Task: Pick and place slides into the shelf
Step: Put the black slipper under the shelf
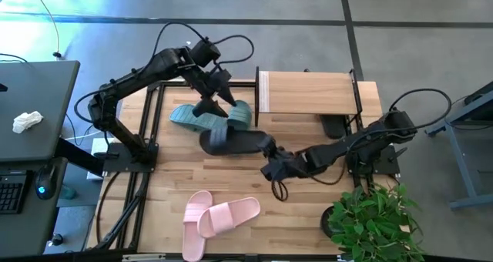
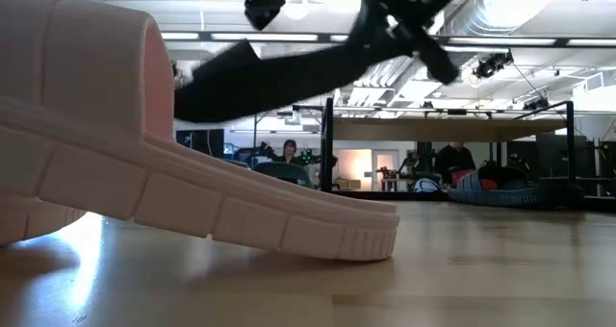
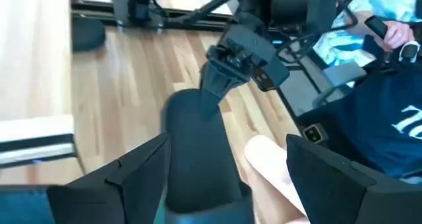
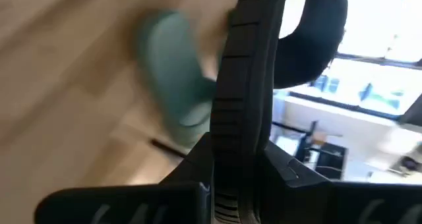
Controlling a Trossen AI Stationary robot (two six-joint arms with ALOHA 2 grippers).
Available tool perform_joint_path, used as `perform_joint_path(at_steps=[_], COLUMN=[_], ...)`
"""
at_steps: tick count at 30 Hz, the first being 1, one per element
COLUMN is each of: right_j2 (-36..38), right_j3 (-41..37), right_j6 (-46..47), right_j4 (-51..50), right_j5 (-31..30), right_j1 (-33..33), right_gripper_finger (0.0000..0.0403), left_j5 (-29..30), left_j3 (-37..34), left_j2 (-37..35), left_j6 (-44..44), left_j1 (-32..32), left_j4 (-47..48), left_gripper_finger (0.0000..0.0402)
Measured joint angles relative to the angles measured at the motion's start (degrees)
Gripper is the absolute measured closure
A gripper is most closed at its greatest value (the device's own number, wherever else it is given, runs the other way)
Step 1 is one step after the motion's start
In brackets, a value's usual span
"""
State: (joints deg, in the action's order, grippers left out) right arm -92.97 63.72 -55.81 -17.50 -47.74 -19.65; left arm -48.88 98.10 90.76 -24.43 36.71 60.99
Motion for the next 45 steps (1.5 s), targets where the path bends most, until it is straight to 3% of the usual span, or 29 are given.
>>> perform_joint_path(at_steps=[11, 24, 30, 37, 45], right_j2=[0.1, 0.3, 0.3, 0.3, 0.1], right_j3=[0.0, 0.0, 0.0, 0.0, 0.0], right_j6=[45.9, 79.6, 97.5, 106.6, 102.7], right_j4=[-33.6, -57.8, -63.9, -65.5, -59.5], right_j5=[-0.4, 10.1, 14.8, 19.1, 17.7], right_j1=[-7.1, -17.3, -17.5, -13.5, -4.2], right_gripper_finger=[0.0367, 0.0367, 0.0367, 0.0367, 0.0367], left_j5=[2.2, 4.8, 5.0, 8.3, 10.2], left_j3=[3.6, 3.6, 3.6, 3.5, 3.5], left_j2=[0.0, 0.0, 0.0, 0.0, 0.0], left_j6=[0.0, 0.2, 0.2, 0.2, 0.2], left_j1=[-0.9, -2.4, -2.4, -4.3, -5.3], left_j4=[0.1, 0.4, 0.4, 0.4, 0.4], left_gripper_finger=[0.0121, 0.0121, 0.0121, 0.0121, 0.0121])
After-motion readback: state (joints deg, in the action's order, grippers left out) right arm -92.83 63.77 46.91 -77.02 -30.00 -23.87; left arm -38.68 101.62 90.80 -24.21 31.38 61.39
